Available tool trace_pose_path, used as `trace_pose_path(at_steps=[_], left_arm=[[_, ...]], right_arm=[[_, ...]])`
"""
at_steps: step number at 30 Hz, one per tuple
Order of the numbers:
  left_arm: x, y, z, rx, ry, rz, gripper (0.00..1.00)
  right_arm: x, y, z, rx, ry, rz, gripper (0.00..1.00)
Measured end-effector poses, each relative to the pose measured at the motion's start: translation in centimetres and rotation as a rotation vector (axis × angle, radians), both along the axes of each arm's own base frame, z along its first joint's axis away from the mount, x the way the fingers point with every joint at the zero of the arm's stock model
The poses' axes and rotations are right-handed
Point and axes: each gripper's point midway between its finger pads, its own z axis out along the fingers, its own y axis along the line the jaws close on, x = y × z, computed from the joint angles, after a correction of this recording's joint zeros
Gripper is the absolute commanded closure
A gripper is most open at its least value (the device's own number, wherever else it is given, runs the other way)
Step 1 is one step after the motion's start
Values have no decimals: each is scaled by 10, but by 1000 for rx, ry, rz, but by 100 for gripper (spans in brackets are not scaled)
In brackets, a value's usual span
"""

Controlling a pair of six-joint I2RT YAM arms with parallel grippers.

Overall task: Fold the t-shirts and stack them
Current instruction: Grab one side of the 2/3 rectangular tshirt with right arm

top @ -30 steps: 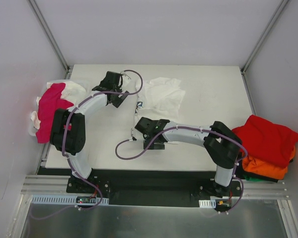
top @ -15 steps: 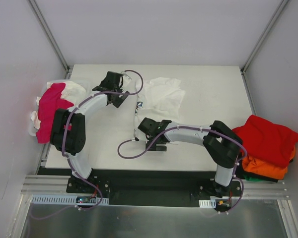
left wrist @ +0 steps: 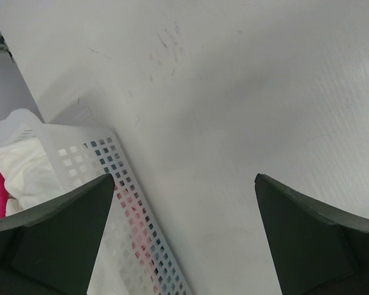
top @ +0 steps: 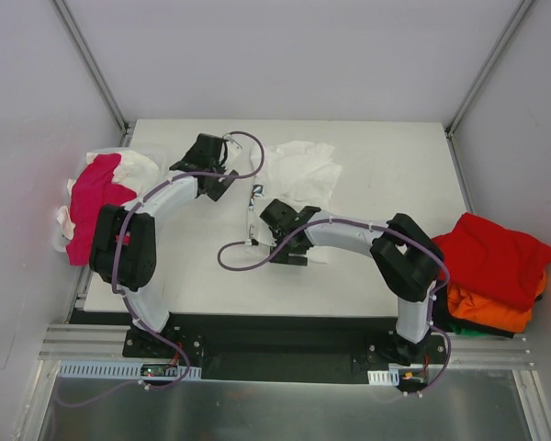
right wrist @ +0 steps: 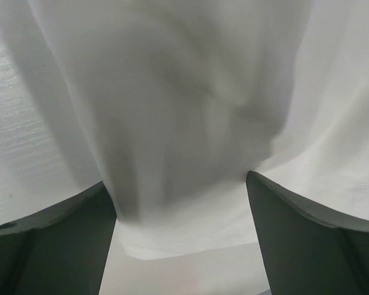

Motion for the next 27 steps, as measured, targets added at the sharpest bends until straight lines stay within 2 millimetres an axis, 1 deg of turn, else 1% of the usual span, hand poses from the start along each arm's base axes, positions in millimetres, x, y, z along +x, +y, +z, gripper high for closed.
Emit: trace_pose_path(at_steps=[2, 6, 7, 8, 10, 11, 13, 14, 17, 23, 25, 27], left_arm=[[-2, 1, 2, 4, -4, -2, 1], [-3, 3, 8, 15, -17, -5, 1], [-3, 4, 10, 19, -20, -3, 1], [-3, 5, 11, 21, -22, -2, 1], [-3, 6, 13, 23, -27, 0, 1], [-4, 6, 14, 25, -29, 1, 1], [-6, 7, 15, 26, -30, 2, 1], [-7, 8, 16, 27, -31, 2, 1], [-8, 8, 18, 27, -38, 2, 1], [-10, 12, 19, 40, -41, 14, 1], [-10, 13, 20, 43, -42, 16, 1], [-10, 13, 20, 43, -43, 17, 1]], right_arm=[[0, 2, -2, 14, 20, 3, 21], [-3, 5, -4, 41, 60, 15, 25], [-3, 6, -5, 49, 70, 18, 28], [-4, 7, -5, 56, 78, 20, 33], [-6, 9, -6, 67, 95, 28, 38], [-7, 10, -7, 72, 102, 33, 46], [-10, 13, -8, 86, 121, 38, 55], [-12, 14, -10, 94, 132, 41, 69], [-16, 18, -12, 112, 154, 42, 99], [-19, 21, -11, 111, 147, 48, 99], [-29, 23, -11, 105, 154, 68, 99], [-47, 26, -11, 95, 175, 98, 99]])
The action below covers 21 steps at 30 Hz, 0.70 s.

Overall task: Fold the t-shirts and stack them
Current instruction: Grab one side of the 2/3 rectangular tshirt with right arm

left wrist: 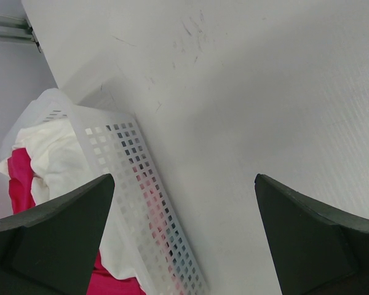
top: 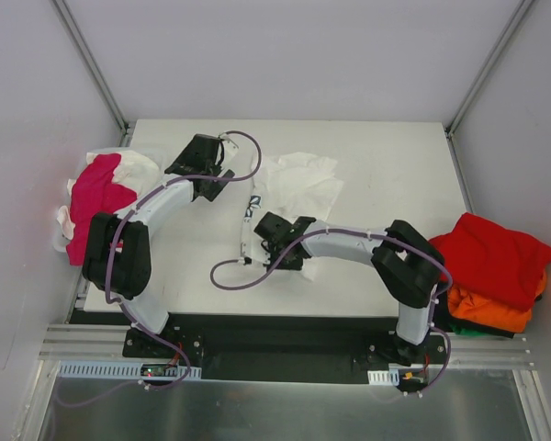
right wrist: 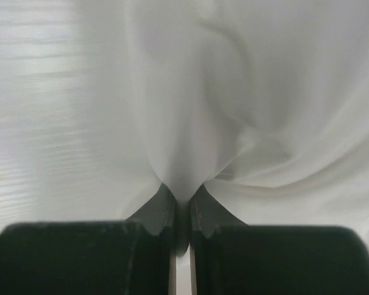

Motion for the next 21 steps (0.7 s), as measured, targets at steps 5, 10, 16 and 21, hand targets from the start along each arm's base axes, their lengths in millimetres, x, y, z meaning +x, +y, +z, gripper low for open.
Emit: trace_pose_path(at_steps=[5, 10, 16, 21], left_arm=[[0, 0, -4, 1, 9, 1, 1], [0, 0, -17, 8, 38, 3, 1], [0, 0, -24, 13, 55, 3, 1], [1, -1, -24, 12, 51, 3, 1]], right_arm=[[-57, 6, 1, -24, 69, 108, 99], [-107, 3, 5, -60, 118, 208, 99], [-108, 1, 27, -68, 89, 203, 99], [-82, 16, 67, -35, -44, 180, 99]])
